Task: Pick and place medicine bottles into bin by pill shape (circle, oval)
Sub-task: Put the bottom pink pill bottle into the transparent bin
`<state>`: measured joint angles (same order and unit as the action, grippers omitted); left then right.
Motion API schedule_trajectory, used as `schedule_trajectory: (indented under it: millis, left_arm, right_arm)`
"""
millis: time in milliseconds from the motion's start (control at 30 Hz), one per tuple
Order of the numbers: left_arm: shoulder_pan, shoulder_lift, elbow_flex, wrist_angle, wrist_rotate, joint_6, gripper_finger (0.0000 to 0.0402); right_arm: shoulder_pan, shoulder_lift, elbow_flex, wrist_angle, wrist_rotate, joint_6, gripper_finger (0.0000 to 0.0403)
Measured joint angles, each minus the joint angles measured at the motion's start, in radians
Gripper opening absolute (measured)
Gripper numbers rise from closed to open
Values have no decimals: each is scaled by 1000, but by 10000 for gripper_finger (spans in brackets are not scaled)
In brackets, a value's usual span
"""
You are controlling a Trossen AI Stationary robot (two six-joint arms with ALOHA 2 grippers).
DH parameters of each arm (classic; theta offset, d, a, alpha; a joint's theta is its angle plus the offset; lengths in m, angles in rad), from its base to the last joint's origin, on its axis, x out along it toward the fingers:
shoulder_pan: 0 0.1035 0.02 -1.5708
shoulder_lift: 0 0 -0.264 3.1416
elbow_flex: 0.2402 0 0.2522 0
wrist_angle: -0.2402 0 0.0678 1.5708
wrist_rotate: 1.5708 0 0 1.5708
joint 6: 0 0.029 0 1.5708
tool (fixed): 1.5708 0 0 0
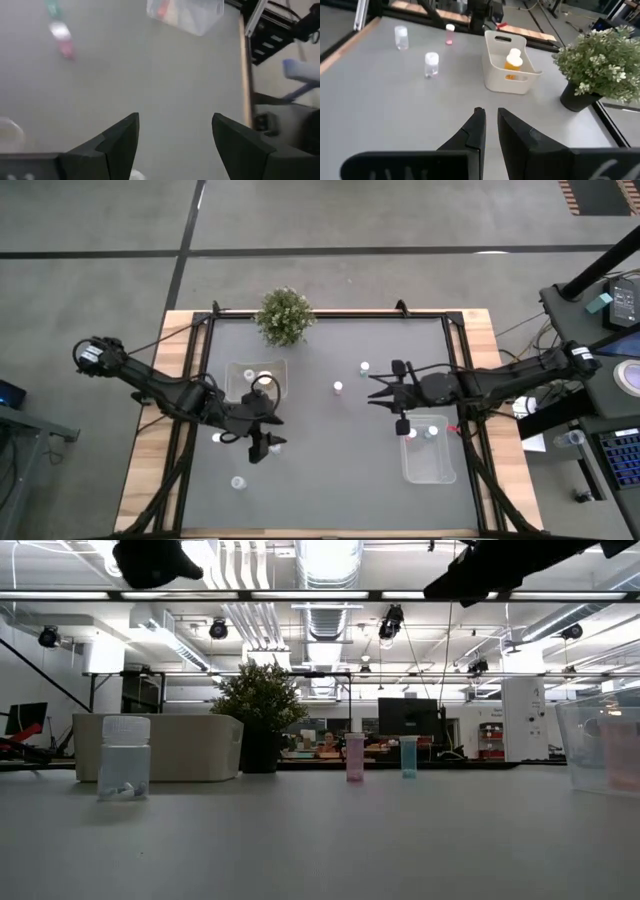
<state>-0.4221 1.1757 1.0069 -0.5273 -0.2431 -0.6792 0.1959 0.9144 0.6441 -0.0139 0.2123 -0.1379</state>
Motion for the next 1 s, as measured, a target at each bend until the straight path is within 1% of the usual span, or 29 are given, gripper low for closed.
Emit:
schedule_trajectory:
  millis: [100,167,233,333,500,567,633,833,1000]
  left_arm:
    - [-15,14,0,-54,120,-172,231]
    - [-33,24,0,-126,172,-282,231]
    - [-57,42,0,-221,191,-402,231]
    - [-86,69,0,-380,247,-571,231]
    - [-117,117,0,-674,301,-761,231]
    - [-117,134,0,-755,311,-800,231]
    - [-117,147,-1,-786,309,-804,231]
    - [-119,172,-18,-790,295,-787,231]
    - [-124,170,-95,-762,295,-781,231]
  right_arm:
    - [0,14,4,1,0,-22,38]
    - [0,17,3,0,0,-30,38]
    - [0,16,2,-8,0,-30,38]
    - [0,12,0,-10,0,-31,38]
    - [0,5,0,-15,0,-37,38]
    - [0,4,0,-11,0,-37,38]
    - [0,2,0,-11,0,-42,38]
    - [0,2,0,-11,-1,-49,38]
    - [0,2,0,-12,-1,-49,38]
